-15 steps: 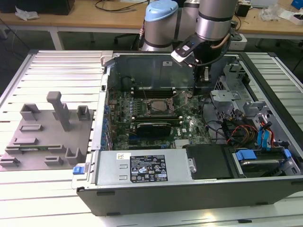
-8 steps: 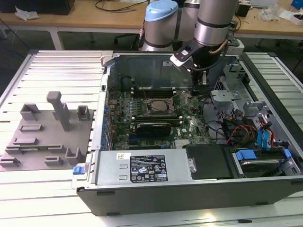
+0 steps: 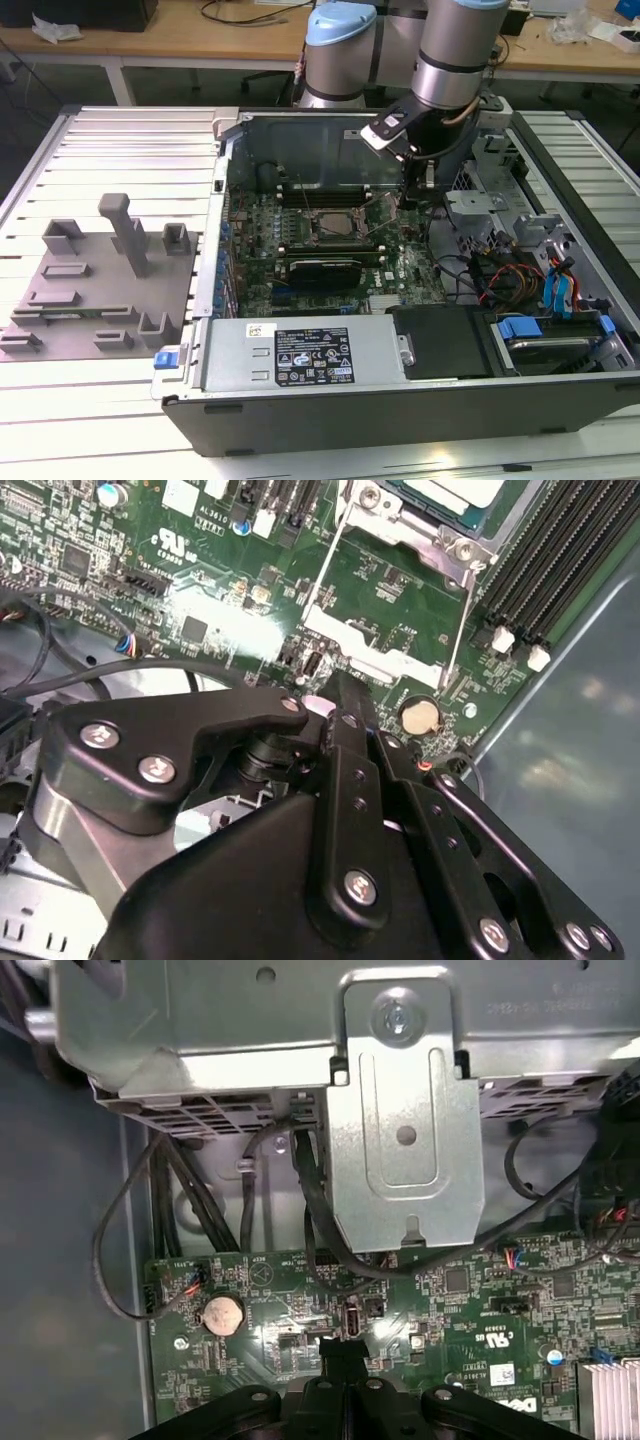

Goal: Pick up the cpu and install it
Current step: 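Close the cpu cover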

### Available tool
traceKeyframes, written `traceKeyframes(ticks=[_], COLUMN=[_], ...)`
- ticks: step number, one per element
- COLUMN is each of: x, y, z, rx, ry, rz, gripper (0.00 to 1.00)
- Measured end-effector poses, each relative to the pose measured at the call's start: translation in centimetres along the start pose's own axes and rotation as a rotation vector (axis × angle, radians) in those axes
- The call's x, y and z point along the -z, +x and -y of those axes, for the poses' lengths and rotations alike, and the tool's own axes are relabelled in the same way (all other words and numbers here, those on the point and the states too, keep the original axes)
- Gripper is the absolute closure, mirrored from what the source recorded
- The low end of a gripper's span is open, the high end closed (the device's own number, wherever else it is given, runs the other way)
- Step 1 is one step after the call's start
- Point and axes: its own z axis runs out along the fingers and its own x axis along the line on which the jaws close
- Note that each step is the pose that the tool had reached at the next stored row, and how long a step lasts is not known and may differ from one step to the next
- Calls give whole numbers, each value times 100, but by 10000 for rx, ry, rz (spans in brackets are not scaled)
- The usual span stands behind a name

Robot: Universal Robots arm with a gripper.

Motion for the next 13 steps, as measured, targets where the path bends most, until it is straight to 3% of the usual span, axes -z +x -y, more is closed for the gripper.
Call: traceKeyframes(ticks=[3,13], x=[-52,-57], y=[2,2], z=[-3,4], rx=[53,132], ry=[52,93], rz=[-18,-35], gripper=[89,89])
